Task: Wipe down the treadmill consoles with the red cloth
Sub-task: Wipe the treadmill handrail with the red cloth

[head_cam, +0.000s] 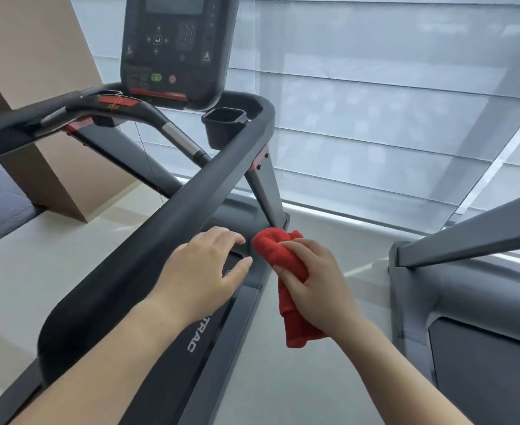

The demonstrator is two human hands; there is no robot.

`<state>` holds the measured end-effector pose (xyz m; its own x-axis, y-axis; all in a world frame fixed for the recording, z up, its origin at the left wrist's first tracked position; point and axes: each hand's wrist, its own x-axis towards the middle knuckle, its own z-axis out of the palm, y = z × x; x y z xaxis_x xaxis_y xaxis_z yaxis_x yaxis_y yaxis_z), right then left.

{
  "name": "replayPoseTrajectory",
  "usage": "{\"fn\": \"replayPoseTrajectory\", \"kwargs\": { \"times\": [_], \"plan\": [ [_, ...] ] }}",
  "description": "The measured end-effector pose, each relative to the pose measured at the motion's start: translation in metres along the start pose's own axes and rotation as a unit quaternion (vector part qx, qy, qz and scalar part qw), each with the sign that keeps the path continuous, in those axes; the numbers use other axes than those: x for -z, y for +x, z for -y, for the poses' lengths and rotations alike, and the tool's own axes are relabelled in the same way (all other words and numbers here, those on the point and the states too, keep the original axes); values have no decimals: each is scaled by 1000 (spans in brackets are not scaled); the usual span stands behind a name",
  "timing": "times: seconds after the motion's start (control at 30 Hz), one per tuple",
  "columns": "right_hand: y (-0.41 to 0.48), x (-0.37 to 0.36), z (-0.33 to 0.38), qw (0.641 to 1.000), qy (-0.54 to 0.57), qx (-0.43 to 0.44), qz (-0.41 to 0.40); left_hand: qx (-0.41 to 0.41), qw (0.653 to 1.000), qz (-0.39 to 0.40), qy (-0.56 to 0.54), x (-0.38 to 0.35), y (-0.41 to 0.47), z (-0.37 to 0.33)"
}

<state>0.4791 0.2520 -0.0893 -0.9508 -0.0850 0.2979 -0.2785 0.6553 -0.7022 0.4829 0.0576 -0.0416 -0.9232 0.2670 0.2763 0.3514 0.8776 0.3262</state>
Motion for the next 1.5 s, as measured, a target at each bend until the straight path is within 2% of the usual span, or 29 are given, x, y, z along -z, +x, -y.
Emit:
{"fn": "replayPoseTrajectory", "kwargs": {
  "times": [0.37, 0.57, 0.73, 1.07, 1.5],
  "plan": [
    [-99, -84, 135, 999, 25, 11, -33, -21, 1000, -22, 7, 86, -141, 74],
    [-107, -114, 187, 999, 27, 29, -33, -10, 1000, -24, -1, 113, -178, 111],
    [-78, -123, 207, 998, 26, 47, -44, 11, 999, -31, 3, 123, -166, 139],
    [6, -137, 205, 995, 45, 61, -59, 43, 997, -19, 55, 131, -111, 185],
    [86, -159, 215, 996, 8, 84, -40, 32, 998, -39, 24, 144, -31, 234]
  ]
}}
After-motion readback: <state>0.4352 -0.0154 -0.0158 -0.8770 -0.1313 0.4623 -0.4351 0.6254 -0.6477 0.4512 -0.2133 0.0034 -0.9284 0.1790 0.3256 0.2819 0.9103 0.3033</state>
